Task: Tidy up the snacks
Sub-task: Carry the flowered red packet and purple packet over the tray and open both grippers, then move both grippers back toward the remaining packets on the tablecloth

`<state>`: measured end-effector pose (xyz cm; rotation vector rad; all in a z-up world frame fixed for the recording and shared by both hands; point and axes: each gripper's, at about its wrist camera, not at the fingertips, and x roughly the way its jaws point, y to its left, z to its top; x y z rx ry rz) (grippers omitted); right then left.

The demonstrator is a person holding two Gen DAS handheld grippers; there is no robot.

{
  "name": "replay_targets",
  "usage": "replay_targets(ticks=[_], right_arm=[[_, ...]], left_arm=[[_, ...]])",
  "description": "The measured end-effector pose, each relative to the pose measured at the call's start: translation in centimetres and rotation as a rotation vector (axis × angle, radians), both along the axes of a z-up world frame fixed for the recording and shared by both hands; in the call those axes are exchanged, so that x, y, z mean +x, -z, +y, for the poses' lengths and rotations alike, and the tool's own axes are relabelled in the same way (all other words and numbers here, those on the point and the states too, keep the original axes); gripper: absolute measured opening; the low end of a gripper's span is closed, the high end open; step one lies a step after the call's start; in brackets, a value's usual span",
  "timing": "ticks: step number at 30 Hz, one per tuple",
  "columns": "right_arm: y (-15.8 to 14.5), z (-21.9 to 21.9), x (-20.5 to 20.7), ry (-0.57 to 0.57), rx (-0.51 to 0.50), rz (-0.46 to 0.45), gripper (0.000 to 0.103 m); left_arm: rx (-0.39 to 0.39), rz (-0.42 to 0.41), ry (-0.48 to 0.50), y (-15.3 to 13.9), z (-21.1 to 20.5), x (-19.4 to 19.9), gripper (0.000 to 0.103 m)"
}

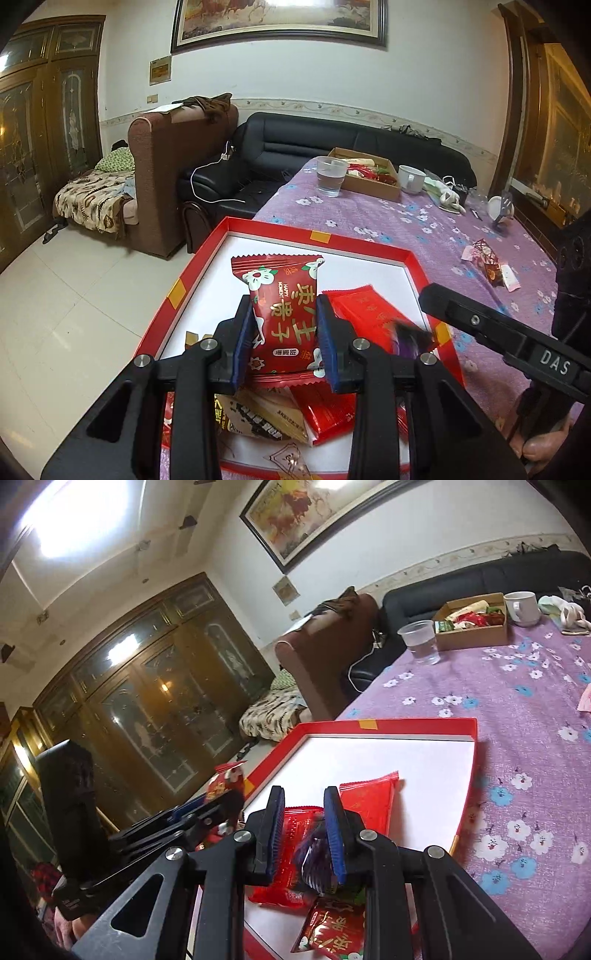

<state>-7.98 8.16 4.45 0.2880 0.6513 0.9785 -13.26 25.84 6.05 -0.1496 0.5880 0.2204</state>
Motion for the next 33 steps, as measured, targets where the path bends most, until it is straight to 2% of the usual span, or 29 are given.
replay_targets(ticks=[8, 11, 13, 15, 16, 18, 22, 25, 28, 33], right_arm=[[0.8, -0.8, 0.8, 0.031, -0.004, 0.043, 0.025], [0.6, -1.2, 0.7, 0.047, 0.007, 0.049, 0.033], [0.7, -1.5, 0.9, 0.063, 0.015, 0.060, 0.038], [0.8, -2.0, 1.2, 0.079, 0.028, 0.079, 0.040], [0.8, -2.1, 1.4, 0.087, 0.031, 0.086, 0.040], [1.0, -2.5, 1.8, 0.107, 0.037, 0.109, 0.048], [1.7, -3.5, 2.8, 0.148, 0.061, 0.168, 0.049], [1.8, -4.4, 3.1, 0.192, 0.080, 0.191, 0.058], [2.1, -5.3, 3.6, 0.226, 0.108, 0.218, 0.059], [2.5, -6.3, 3.9, 0.261, 0.126, 0.250, 0.060]], left_arm=[[0.033, 0.016, -0.002, 0.4, -0.5, 0.2, 0.031], [0.050, 0.016, -0.007, 0.3, -0.8, 0.0, 0.034], [0.054, 0.009, -0.010, 0.1, -1.0, -0.1, 0.058], [0.058, -0.012, -0.016, -0.3, -1.2, -0.5, 0.066], [0.062, -0.021, -0.015, -0.5, -1.4, -0.7, 0.066], [0.072, -0.024, -0.012, -0.6, -1.7, -0.9, 0.066], [0.092, -0.023, 0.019, -0.5, -2.9, -1.2, 0.067], [0.111, -0.021, 0.040, -0.3, -4.0, -1.4, 0.069], [0.126, -0.023, 0.050, -0.3, -4.7, -1.6, 0.076], [0.137, -0.016, 0.066, -0.4, -5.6, -1.8, 0.076]])
